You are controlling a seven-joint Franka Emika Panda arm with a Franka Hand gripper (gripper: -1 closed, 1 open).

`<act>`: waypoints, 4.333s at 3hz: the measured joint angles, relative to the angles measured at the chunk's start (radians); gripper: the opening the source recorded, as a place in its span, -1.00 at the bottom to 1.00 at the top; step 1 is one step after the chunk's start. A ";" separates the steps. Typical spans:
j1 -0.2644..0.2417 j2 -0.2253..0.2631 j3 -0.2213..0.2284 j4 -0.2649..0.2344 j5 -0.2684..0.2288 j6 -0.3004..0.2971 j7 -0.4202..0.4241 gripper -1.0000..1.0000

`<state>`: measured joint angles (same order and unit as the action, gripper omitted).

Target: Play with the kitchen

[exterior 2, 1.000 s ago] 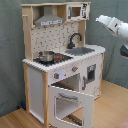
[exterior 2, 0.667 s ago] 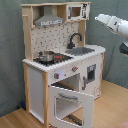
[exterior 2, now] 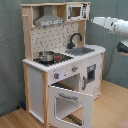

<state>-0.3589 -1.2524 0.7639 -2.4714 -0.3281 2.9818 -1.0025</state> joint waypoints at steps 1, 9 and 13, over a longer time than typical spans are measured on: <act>0.000 0.050 -0.012 0.000 0.000 0.028 -0.092 1.00; -0.183 0.516 -0.060 0.273 -0.001 0.097 -0.621 1.00; -0.450 0.677 0.173 0.450 0.000 0.096 -0.618 1.00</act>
<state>-0.8093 -0.5750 0.9369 -2.0210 -0.3283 3.0776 -1.6209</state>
